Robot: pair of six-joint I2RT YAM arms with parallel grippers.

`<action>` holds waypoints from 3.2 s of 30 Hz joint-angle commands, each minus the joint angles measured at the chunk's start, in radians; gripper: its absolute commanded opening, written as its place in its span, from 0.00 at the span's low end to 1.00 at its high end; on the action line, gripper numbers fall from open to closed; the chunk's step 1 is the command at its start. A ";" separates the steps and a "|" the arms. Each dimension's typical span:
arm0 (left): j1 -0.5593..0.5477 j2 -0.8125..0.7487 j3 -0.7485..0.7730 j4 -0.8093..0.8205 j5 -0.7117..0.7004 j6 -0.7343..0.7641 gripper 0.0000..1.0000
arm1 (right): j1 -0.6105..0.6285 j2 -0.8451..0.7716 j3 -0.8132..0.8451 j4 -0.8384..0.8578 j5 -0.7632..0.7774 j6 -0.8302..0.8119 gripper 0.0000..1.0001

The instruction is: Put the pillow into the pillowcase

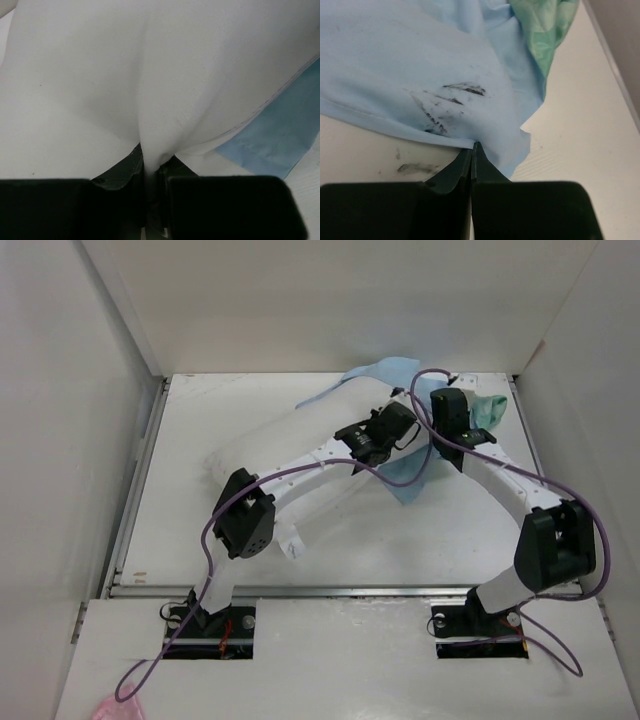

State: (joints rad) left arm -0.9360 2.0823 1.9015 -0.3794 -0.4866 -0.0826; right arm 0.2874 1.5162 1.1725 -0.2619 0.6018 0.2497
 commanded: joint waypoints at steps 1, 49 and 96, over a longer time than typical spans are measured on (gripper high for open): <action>-0.001 -0.068 0.022 0.047 -0.018 0.003 0.00 | -0.007 0.022 0.049 0.056 -0.101 -0.065 0.00; 0.041 -0.508 -0.289 -0.012 0.063 -0.082 1.00 | 0.185 -0.473 -0.116 -0.204 -0.554 -0.093 0.95; 0.468 0.001 0.041 0.037 1.013 0.159 0.00 | 0.102 0.578 0.992 -0.419 -0.427 -0.181 0.92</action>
State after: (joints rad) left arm -0.4576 2.1372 1.9636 -0.3336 0.5369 0.1257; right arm 0.3470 2.1227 2.1563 -0.7235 0.1612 0.1143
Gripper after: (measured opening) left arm 0.055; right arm 0.926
